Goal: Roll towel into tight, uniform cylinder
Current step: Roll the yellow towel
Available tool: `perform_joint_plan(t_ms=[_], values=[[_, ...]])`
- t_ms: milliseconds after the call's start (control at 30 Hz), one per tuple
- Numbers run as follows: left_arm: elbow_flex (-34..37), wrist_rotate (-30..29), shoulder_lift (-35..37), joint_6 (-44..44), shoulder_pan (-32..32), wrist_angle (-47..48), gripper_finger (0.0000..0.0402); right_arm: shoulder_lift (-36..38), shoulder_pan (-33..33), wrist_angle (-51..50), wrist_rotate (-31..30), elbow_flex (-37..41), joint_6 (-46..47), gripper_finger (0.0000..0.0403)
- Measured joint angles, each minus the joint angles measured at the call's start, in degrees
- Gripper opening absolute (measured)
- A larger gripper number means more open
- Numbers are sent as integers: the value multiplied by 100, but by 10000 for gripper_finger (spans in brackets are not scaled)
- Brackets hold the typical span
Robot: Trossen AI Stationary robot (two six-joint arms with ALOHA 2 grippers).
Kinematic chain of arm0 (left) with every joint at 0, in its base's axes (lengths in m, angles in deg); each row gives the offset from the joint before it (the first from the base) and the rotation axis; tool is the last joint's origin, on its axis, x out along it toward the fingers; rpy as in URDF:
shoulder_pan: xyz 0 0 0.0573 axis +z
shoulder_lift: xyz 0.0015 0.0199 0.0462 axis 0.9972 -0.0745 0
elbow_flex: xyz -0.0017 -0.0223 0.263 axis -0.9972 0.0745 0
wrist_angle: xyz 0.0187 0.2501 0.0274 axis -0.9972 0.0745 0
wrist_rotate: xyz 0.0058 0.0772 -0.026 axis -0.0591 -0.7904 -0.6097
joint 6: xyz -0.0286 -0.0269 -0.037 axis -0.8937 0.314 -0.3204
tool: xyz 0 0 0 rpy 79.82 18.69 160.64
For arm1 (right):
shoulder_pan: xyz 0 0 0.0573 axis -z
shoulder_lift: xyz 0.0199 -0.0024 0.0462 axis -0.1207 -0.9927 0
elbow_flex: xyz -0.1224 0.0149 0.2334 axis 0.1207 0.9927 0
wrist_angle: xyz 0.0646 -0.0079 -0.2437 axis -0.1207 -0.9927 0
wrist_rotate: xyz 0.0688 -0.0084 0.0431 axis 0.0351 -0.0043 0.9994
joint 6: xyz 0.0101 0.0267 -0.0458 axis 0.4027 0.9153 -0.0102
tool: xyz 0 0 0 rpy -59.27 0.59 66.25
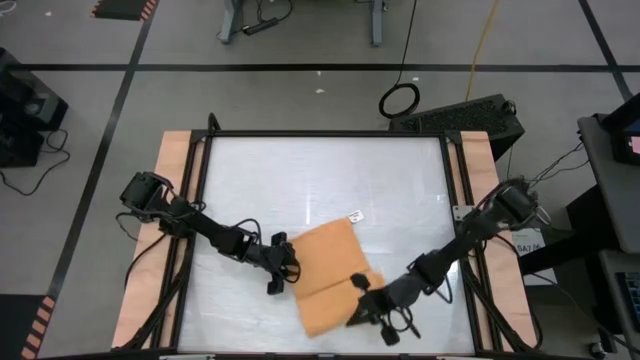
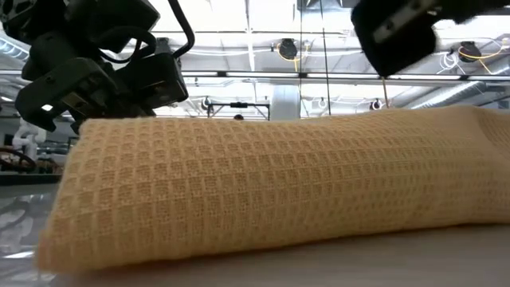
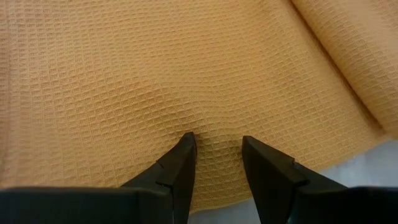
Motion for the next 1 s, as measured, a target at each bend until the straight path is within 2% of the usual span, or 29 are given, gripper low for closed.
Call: perform_joint_plan(t_ms=[133,300,500,600,700,833,1000], values=[[0,0,-2,1,0,-4,140,-525,-219,-96,-29,-475,257,0],[0,-2,-4,1,4,-11,140,-1154,-262,-1291,-443,-1394,13,0],[0,-92,-7,32,4,-22,141,-1780,-146,-1624,-165,-2028,-69,0],[7,-111,55,31,2,-72,141,-1736,-141,-1770,-182,-2037,43,0],[17,-113,238,18,-42,19,141,-1484,-169,-2444,-425,-2032,322,0],[12,-134,685,299,-136,245,142,-1075,-329,-3365,-1100,-2042,473,5],[12,-429,1298,359,-151,1011,172,-968,-612,-4464,-1605,-2036,414,57]])
